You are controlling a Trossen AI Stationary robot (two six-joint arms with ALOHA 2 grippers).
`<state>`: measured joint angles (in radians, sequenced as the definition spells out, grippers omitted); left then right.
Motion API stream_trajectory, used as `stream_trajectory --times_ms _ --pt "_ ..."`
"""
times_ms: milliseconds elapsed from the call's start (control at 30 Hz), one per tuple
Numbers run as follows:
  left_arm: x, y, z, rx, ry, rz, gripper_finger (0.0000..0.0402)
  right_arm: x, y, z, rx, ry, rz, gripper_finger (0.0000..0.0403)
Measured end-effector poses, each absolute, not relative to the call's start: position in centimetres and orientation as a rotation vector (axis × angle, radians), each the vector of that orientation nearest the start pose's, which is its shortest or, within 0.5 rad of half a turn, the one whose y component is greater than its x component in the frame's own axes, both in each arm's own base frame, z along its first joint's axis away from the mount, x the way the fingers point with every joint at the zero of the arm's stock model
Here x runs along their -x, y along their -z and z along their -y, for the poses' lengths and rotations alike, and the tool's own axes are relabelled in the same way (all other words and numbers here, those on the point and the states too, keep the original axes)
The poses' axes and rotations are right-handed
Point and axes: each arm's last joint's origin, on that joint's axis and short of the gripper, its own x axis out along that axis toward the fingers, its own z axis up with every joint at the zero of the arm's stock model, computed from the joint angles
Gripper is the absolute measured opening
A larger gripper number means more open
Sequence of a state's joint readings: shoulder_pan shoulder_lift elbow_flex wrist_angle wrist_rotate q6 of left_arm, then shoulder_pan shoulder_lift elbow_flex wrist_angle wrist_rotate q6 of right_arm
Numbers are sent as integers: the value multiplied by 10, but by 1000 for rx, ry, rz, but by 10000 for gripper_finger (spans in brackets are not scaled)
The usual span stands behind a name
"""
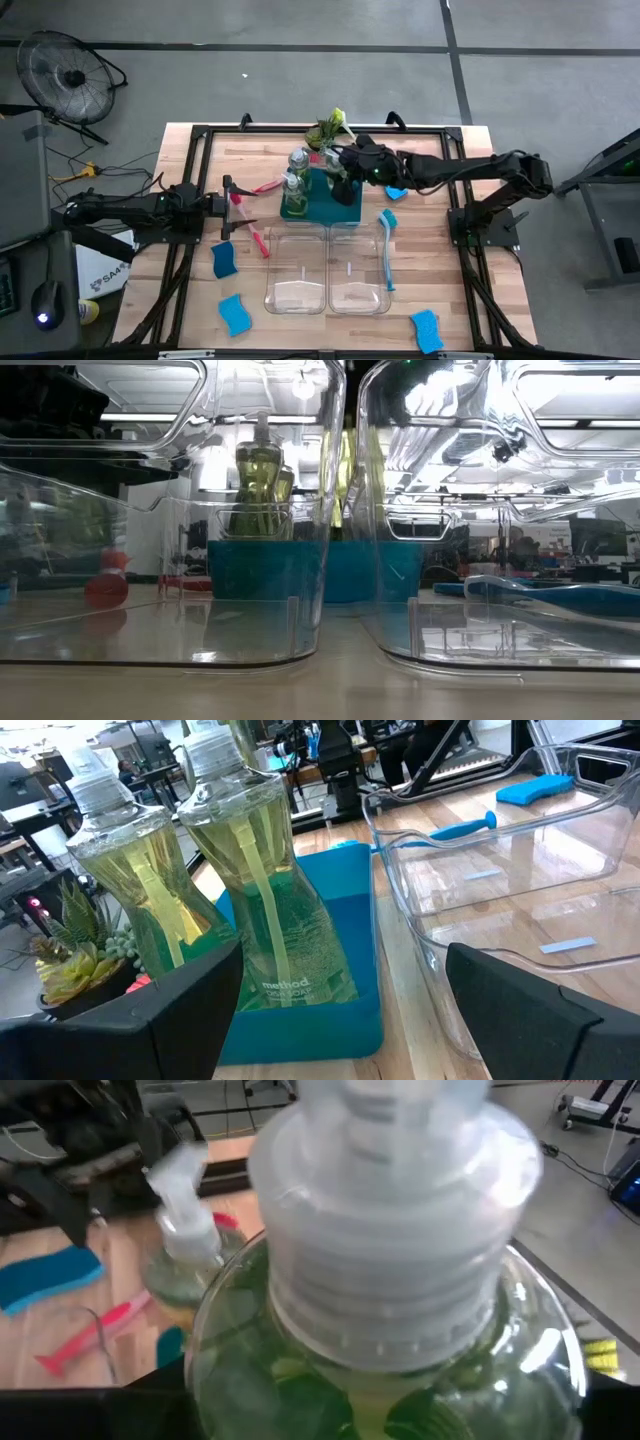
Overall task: Pick & Place Kitchen Sink Supplies
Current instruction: Put the green dish soap into the blue bin
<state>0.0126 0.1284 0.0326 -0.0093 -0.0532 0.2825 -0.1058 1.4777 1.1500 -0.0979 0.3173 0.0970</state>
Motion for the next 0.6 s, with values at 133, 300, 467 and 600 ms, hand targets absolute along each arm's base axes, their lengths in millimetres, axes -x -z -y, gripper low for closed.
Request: stream_trajectory --times_ms 133,300,467,600 --pt "-104 -163 -3 -285 -50 -114 344 -327 -289 45 -46 472 -360 254" --pt "-104 -163 -3 -285 -50 -114 344 -323 -275 46 -57 450 -326 254" --pt "-104 -163 -3 -284 -50 -114 344 -318 -257 44 -63 427 -285 254" --pt "-104 -163 -3 -284 -50 -114 344 -313 -242 44 -67 425 -285 254"
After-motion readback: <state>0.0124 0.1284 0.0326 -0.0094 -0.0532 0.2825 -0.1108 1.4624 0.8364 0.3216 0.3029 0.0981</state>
